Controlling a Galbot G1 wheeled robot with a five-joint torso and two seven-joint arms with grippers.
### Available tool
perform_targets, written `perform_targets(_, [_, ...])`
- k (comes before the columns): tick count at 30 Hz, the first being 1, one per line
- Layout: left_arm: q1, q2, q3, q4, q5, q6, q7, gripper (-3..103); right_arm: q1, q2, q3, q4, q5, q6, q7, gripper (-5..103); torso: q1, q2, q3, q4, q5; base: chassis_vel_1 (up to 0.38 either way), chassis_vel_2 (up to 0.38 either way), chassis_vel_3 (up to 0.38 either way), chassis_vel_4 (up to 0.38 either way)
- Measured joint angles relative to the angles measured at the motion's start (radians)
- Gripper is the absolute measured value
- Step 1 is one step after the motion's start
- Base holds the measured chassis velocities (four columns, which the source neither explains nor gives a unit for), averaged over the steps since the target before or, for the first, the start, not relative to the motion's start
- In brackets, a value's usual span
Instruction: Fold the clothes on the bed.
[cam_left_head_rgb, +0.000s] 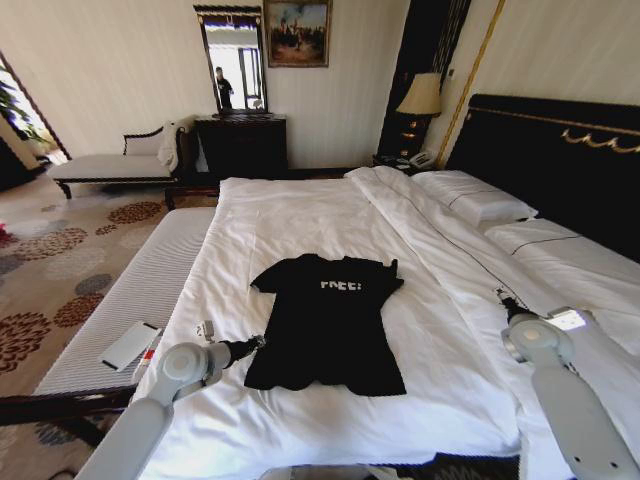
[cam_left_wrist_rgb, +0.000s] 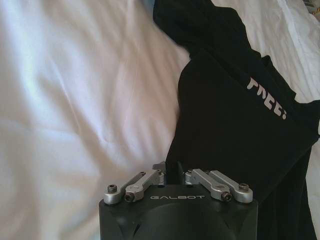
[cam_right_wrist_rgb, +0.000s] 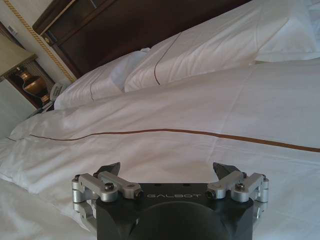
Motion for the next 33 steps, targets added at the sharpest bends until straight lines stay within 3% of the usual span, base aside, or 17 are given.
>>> perform_targets(3, [0.001,-0.007,-0.011,0.004,0.011,0.0,0.013,3,0.007,-0.001,-0.006,-0.003,0.0,0.0,0.003,100,0.0,0.0,0.0,-0.0002,0.0001,0.0,0.0,0.0,0.0])
perform_targets(5, [0.003,-0.006,-0.017,0.004,0.012,0.0,0.015,2,0.01,-0.002,-0.008,-0.004,0.0,-0.001,0.004,100,0.0,0.0,0.0,-0.0002,0.0,0.0,0.0,0.0,0.0])
perform_targets(14, [0.056,0.011,-0.116,-0.024,-0.014,0.0,0.02,0,0.009,-0.016,-0.022,0.011,0.018,-0.005,0.011,100,0.0,0.0,0.0,-0.0001,-0.0001,0.0,0.0,0.0,0.0])
perform_targets(23, [0.241,0.079,-0.324,-0.109,-0.043,0.0,0.041,0,-0.092,-0.018,-0.074,0.105,0.03,-0.024,0.017,100,0.0,0.0,0.0,-0.0002,-0.0001,0.0,0.0,0.0,0.0])
perform_targets(33, [0.334,0.068,-0.405,-0.196,-0.027,0.0,0.041,0,-0.1,-0.02,-0.11,0.141,0.026,-0.03,0.014,100,0.0,0.0,0.0,0.0002,0.0002,0.0,0.0,0.0,0.0])
